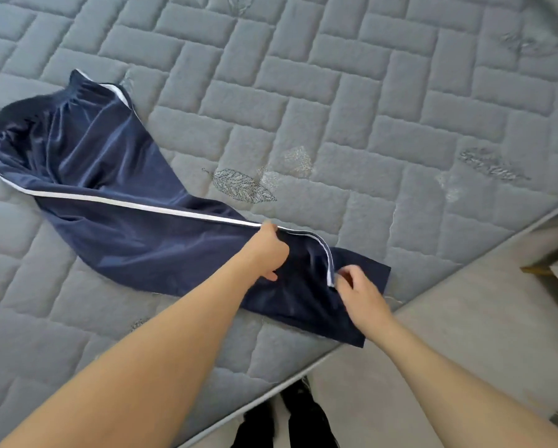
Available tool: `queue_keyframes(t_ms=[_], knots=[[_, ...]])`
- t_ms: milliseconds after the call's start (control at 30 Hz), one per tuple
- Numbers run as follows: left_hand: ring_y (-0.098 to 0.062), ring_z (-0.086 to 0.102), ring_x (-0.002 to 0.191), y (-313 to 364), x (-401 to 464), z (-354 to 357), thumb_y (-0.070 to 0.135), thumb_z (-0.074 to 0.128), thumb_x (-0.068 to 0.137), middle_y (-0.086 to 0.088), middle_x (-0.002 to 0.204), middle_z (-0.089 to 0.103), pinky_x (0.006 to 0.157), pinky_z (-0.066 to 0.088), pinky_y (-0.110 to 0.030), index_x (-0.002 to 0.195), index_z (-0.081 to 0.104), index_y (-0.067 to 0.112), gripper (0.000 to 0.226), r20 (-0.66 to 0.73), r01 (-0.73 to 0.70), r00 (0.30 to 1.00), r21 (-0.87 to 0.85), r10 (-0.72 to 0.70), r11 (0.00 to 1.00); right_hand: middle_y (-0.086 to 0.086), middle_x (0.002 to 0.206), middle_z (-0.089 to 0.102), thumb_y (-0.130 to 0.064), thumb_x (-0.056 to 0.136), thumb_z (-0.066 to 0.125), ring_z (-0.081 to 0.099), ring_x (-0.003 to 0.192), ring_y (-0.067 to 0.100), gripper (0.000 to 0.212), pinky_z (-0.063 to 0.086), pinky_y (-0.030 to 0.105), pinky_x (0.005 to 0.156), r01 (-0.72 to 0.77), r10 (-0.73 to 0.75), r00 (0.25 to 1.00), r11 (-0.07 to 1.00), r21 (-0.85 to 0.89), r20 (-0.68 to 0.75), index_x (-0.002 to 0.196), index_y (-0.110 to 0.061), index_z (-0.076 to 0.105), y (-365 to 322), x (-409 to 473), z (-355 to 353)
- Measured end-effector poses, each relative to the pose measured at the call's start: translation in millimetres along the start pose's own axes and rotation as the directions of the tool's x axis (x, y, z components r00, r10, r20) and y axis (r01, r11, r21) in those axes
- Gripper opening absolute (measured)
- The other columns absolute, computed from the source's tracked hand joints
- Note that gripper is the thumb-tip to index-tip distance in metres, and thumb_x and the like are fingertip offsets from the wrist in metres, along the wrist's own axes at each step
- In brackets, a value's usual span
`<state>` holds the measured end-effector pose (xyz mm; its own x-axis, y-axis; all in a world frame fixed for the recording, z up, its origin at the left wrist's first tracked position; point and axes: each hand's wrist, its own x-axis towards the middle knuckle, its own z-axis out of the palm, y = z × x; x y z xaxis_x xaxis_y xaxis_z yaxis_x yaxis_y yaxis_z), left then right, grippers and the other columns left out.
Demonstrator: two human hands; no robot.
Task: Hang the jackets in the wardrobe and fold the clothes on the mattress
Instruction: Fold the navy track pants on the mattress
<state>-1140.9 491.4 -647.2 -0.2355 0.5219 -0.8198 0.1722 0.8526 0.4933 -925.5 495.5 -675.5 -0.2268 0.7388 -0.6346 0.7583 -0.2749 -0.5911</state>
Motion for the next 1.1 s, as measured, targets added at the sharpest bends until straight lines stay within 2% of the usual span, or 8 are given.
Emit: queue_keyframes(t_ms=[100, 367, 467, 533, 600, 800, 933, 1100], knots=[[-0.035, 0.046, 0.114, -12.2, 16.0, -4.4, 0.005, 0.048, 0.084, -0.009, 0.125, 0.046, 0.081, 0.043, -0.041, 0.134, 0.040, 0.019, 0.053, -0.107, -0.246, 0.874, 0.743, 0.474, 0.622, -0.017, 0.117, 0.057, -0.081, 0.070, 0.052, 0.054, 0.112, 0.009, 0.076, 0.042, 0.030, 0.094, -0.145, 0.128, 0.984, 0.980, 0.139, 0.127, 0.131, -0.036, 0.043, 8.9, -16.6, 13.5], [-0.033, 0.050, 0.116, -15.6, 58.2, -15.3, 0.032, 0.039, 0.103, -0.006, 0.121, 0.061, 0.111, 0.027, -0.044, 0.117, 0.059, 0.017, 0.029, 0.020, -0.178, 0.846, 0.953, 0.532, 0.247, -0.010, 0.156, 0.021, -0.080, 0.049, 0.074, 0.029, 0.139, 0.010, 0.126, 0.031, 0.037, 0.115, -0.002, -0.028, 0.970, 0.992, 0.124, 0.242, 0.151, -0.039, 0.011, -4.7, 14.0, 16.2], [-0.035, 0.056, 0.105, -18.8, 59.5, -12.1, 0.030, 0.036, 0.105, -0.007, 0.112, 0.064, 0.091, 0.040, -0.042, 0.109, 0.057, 0.012, 0.028, 0.069, -0.312, 0.812, 0.890, 0.580, 0.331, -0.023, 0.150, 0.008, -0.075, 0.051, 0.076, 0.020, 0.136, 0.004, 0.128, 0.028, 0.033, 0.111, 0.139, -0.126, 0.967, 0.989, -0.043, 0.220, 0.149, -0.042, 0.001, -2.7, 8.1, 19.6], [-0.038, 0.060, 0.101, -20.1, 59.2, -6.9, 0.031, 0.035, 0.106, -0.010, 0.111, 0.066, 0.086, 0.047, -0.044, 0.113, 0.053, 0.012, 0.027, 0.108, -0.357, 0.869, 0.813, 0.483, 0.461, -0.005, 0.145, 0.033, -0.045, 0.076, 0.072, 0.043, 0.127, 0.012, 0.085, 0.042, 0.034, 0.099, 0.135, -0.128, 0.989, 0.985, -0.106, 0.071, 0.144, -0.035, 0.021, 6.3, 4.9, 19.2], [-0.039, 0.061, 0.091, -19.3, 60.3, 1.1, 0.034, 0.034, 0.106, -0.013, 0.107, 0.067, 0.081, 0.048, -0.044, 0.111, 0.048, 0.015, 0.025, 0.131, -0.328, 0.911, 0.804, 0.391, 0.496, 0.006, 0.122, 0.059, -0.018, 0.089, 0.051, 0.059, 0.106, 0.027, 0.045, 0.048, 0.036, 0.083, -0.068, 0.065, 0.995, 0.997, -0.042, -0.072, 0.133, -0.025, 0.042, 12.9, 4.2, 12.0], [-0.033, 0.056, 0.079, -16.3, 62.5, 23.8, 0.035, 0.033, 0.105, -0.009, 0.099, 0.067, 0.068, 0.038, -0.038, 0.095, 0.039, 0.021, 0.019, 0.192, -0.348, 0.902, 0.853, 0.386, 0.390, 0.021, 0.128, 0.055, -0.006, 0.087, 0.049, 0.054, 0.115, 0.039, 0.038, 0.048, 0.042, 0.094, -0.498, 0.502, 0.861, 0.865, 0.060, -0.085, 0.125, -0.002, 0.044, 39.1, 17.3, -24.9], [-0.033, 0.062, 0.093, -16.0, 60.7, 26.4, 0.034, 0.035, 0.105, -0.005, 0.103, 0.067, 0.072, 0.037, -0.037, 0.099, 0.046, 0.018, 0.019, 0.188, -0.376, 0.867, 0.855, 0.461, 0.357, 0.011, 0.131, 0.044, -0.016, 0.076, 0.062, 0.047, 0.116, 0.035, 0.062, 0.040, 0.043, 0.098, -0.221, 0.114, 0.930, 0.933, -0.284, -0.351, 0.134, -0.015, 0.040, 26.4, 17.7, -19.9], [-0.030, 0.061, 0.100, -20.0, 57.3, 10.9, 0.031, 0.043, 0.098, -0.003, 0.105, 0.066, 0.075, 0.034, -0.034, 0.094, 0.046, 0.022, 0.010, 0.240, -0.391, 0.886, 0.847, 0.397, 0.360, 0.002, 0.124, 0.048, -0.041, 0.092, 0.053, 0.042, 0.119, 0.026, 0.036, 0.031, 0.040, 0.105, 0.145, -0.233, 0.972, 0.686, -0.713, -0.027, 0.121, -0.020, 0.051, 6.3, 45.6, 4.8]])
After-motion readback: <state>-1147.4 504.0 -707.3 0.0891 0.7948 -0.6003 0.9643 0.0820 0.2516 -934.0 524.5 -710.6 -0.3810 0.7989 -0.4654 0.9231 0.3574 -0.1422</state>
